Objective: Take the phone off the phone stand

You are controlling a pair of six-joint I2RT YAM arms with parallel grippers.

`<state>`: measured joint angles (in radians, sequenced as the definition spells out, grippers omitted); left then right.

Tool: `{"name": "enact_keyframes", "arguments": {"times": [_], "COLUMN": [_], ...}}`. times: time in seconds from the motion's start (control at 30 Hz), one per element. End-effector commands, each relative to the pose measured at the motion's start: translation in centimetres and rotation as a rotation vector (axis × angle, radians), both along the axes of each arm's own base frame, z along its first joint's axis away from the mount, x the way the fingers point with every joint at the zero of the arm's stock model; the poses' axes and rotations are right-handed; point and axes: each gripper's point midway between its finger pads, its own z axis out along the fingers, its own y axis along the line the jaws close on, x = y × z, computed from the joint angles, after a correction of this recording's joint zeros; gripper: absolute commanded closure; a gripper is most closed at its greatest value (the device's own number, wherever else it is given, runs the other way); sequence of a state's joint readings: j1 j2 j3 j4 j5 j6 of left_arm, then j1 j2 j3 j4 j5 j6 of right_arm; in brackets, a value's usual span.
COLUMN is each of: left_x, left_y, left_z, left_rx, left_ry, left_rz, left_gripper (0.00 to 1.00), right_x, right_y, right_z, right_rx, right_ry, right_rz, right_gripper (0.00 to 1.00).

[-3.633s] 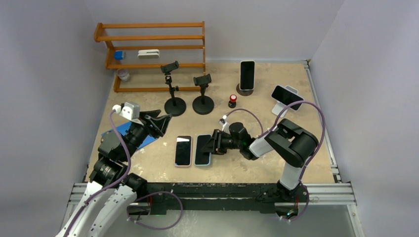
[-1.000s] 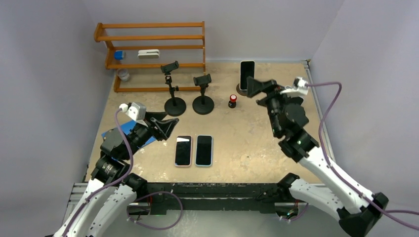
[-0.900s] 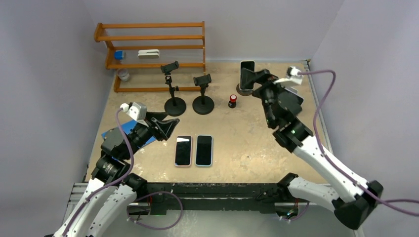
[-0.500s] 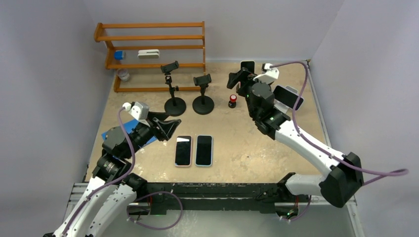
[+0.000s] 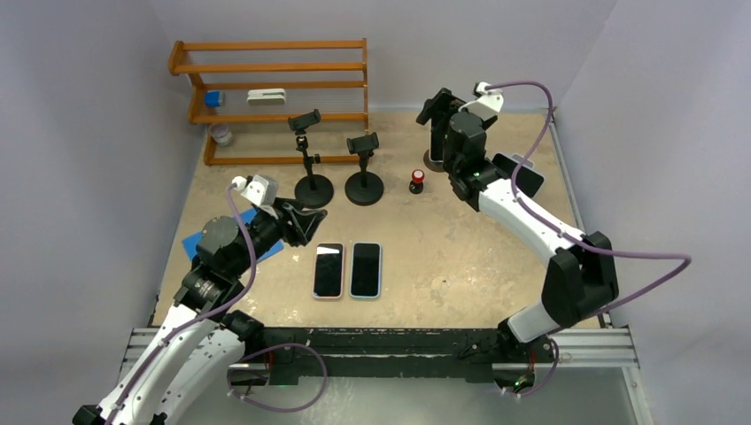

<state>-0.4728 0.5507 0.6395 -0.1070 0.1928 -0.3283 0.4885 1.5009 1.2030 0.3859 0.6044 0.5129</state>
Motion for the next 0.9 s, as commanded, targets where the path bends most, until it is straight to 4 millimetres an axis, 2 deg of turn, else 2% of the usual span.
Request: {"name": "enact_keyframes", "arguments": {"times": [0.0, 0.27, 0.5, 0.87], "left_x": [0.2, -1.5, -2.9, -3.2], "left_y": [0.1, -0.2, 0.6, 0.3], "left_z": [0.9, 2.5, 4.3, 4.3], "left_rx": [-0.003, -0.056, -0.087, -0.084], "left_ry": [-0.038, -0.086, -0.159, -0.16], "left_rz": [0.012, -0.039, -0.033, -0.052], "left_gripper": [0.48, 0.48, 0.47, 0.47], "right_x": [1.0, 3.2, 5.7, 6.5], "right_y": [-0.9, -1.8, -2.2, -2.0], "right_z": [0.2, -1.6, -4.1, -6.2], "right_rx": [-0.063, -0.066, -0.197, -0.301], "right_ry": [-0.008, -0.003, 0.027, 0.042], "right_rz": [-0.018, 0.035, 0.059, 0.126], "right_gripper": [0.01, 0.01, 0.01, 0.01]}}
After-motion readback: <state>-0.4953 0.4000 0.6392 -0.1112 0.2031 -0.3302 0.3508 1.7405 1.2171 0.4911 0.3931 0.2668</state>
